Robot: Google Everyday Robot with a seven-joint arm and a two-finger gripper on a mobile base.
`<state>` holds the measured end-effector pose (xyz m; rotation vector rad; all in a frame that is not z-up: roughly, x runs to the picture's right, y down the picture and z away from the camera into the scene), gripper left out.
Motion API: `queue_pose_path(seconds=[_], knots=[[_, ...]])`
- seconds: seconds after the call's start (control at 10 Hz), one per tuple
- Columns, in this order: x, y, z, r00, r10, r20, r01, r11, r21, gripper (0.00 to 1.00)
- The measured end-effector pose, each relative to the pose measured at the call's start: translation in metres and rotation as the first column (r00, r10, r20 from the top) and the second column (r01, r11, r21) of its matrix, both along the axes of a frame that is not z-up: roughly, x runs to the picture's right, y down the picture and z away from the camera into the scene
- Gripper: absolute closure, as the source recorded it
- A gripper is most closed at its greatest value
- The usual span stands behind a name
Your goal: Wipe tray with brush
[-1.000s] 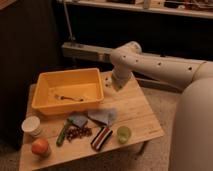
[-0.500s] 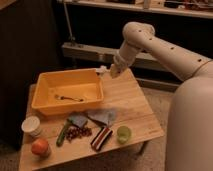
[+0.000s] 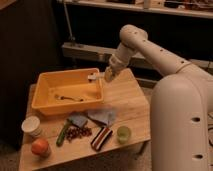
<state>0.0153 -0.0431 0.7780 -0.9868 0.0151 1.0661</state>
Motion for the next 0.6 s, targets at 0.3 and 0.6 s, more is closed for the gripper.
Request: queue_pose_path(seconds=[0.3,0.6], knots=[[-0.015,0.044,0.028,0.997,-0.008,0.082,0.015,0.9955,-0.094,1.00],[-0.032,0.057,0.033,0.987,0.009,0.162,0.013,0.9908,-0.135,1.00]])
